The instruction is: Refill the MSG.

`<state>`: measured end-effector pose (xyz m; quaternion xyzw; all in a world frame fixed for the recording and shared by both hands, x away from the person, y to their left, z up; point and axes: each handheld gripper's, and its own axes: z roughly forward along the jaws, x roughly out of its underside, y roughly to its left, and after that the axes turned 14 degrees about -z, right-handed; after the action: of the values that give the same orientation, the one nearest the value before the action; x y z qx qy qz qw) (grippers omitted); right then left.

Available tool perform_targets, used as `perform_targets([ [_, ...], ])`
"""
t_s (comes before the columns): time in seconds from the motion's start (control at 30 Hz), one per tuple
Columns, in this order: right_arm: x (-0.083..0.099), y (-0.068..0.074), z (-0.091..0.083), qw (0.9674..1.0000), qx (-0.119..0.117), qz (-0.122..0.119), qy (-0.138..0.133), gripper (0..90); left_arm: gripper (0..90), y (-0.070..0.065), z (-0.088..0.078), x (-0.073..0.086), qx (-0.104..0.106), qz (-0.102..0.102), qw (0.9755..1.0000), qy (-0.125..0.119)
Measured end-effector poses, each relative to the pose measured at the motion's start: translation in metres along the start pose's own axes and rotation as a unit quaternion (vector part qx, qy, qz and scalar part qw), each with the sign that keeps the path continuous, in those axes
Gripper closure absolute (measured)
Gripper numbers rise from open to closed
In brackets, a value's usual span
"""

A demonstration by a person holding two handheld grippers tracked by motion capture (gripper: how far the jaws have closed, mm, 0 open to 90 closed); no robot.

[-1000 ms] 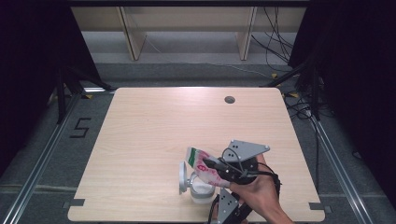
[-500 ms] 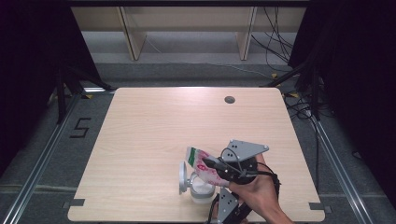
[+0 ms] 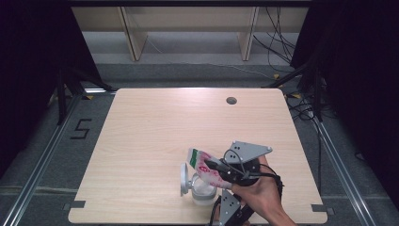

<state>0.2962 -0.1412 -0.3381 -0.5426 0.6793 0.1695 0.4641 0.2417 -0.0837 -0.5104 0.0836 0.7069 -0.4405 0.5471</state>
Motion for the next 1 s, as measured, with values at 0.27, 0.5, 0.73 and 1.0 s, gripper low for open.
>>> perform_targets([
  [0.27,-0.0002,0.0002,0.0003,1.0,0.005,0.0,-0.005,90.0,80.6,-0.0003,0.0002,-0.0003,0.001,-0.001,1.0,-0.001],
  [0.5,-0.0006,0.0005,0.0003,1.0,-0.004,0.0,-0.001,90.0,80.7,0.0002,0.001,-0.0001,0.009,-0.003,0.9999,-0.005],
  [0.73,-0.0012,0.0013,0.0005,1.0,-0.004,0.001,0.0,90.0,80.7,0.0002,0.0004,-0.0004,0.005,-0.002,1.0,-0.005],
  [1.0,-0.0014,0.0014,0.0002,1.0,-0.004,-0.001,0.0,90.0,80.7,-0.0002,-0.001,-0.0009,-0.004,0.003,1.0,0.003],
])
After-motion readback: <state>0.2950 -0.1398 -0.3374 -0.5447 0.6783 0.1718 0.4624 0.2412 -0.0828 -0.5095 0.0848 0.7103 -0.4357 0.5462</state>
